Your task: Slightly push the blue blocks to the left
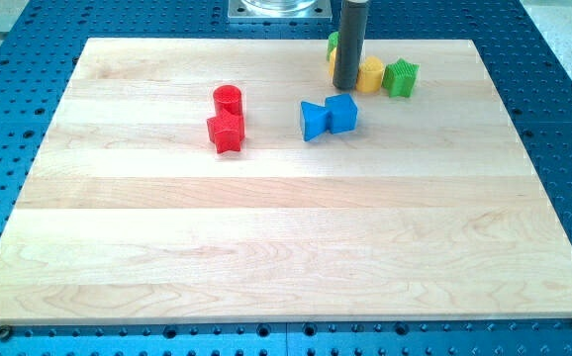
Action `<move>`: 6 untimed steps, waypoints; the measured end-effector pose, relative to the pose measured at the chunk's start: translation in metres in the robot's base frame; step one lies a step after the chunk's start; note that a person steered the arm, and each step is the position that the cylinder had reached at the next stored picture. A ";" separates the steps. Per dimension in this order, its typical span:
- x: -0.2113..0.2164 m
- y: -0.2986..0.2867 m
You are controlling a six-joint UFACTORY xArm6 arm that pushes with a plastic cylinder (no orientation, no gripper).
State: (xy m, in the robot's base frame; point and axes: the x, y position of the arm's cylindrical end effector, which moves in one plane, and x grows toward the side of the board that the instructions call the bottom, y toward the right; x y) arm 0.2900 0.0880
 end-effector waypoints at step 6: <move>0.050 0.005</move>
